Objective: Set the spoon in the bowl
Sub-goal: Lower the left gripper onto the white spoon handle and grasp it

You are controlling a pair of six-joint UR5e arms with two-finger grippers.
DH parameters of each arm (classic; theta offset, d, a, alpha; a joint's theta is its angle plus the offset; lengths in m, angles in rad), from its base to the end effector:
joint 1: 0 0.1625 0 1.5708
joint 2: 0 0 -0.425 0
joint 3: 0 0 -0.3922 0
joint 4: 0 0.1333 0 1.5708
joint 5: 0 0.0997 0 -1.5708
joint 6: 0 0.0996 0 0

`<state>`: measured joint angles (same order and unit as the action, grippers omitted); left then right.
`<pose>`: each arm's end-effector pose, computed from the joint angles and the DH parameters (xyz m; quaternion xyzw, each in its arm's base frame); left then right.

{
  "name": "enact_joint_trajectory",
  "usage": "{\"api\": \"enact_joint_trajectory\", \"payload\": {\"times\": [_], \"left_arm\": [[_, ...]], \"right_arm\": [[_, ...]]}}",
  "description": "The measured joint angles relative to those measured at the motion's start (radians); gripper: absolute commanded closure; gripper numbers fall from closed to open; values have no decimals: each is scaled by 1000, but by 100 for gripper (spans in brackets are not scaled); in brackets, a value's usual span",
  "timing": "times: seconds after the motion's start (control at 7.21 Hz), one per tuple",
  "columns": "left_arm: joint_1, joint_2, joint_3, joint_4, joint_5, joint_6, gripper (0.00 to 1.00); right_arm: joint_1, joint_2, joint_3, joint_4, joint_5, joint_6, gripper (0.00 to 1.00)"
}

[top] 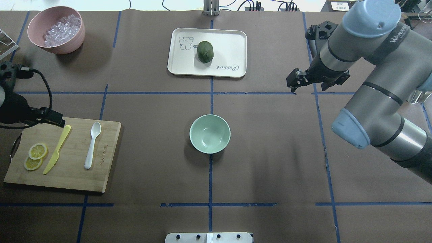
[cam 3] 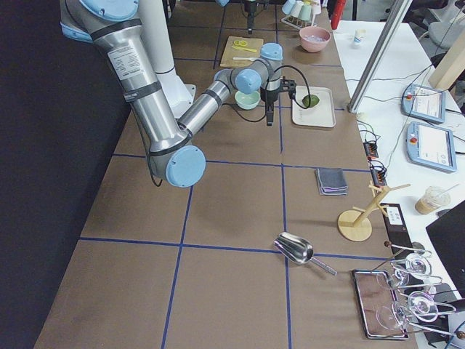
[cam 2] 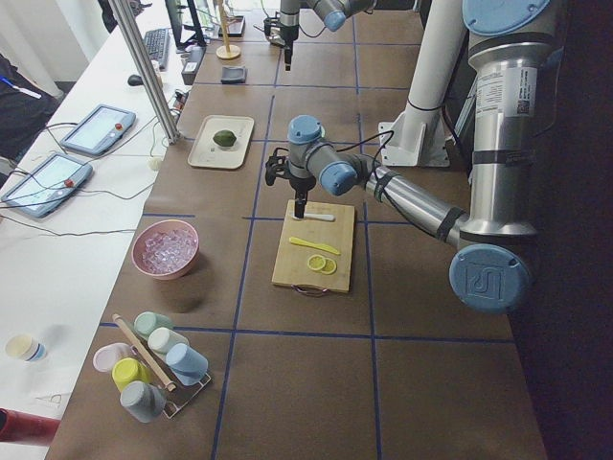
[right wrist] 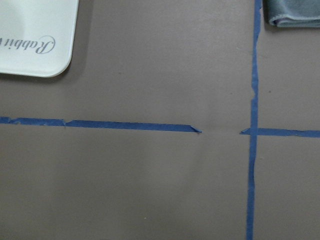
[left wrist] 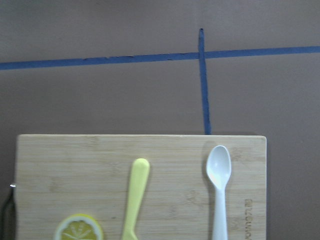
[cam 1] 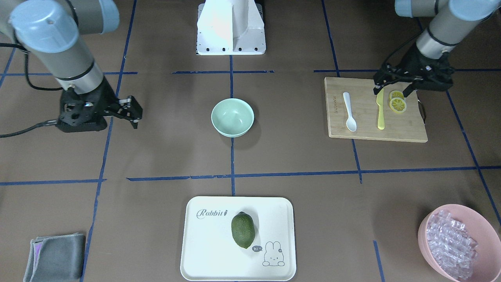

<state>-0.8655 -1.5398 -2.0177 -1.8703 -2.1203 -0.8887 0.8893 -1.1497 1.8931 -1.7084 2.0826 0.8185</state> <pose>0.2470 -0.4156 0.4276 0.0537 0.4186 0.0120 0.9065 -0.3085 -0.5145 0.2995 0.0465 -0.3735 -0.0121 0.9264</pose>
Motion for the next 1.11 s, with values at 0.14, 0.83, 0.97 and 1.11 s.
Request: {"api": "enact_joint_trajectory", "payload": {"times": [0.14,0.83,0.97,1.11], "left_arm": [[51,-9,61,-83,46,-47,1],[217,-69,182,-193,184,-179,11],[227,-71,184,-178,196,-180,13],[231,-71,184,-171,200,-180,15]], "right_arm": [[52,-41,7,3,33,-75,0],[167,-123,14,5,78,-246,0],[168,-123,14,4,77,-247,0],[169,-123,15,5,76,-247,0]]}}
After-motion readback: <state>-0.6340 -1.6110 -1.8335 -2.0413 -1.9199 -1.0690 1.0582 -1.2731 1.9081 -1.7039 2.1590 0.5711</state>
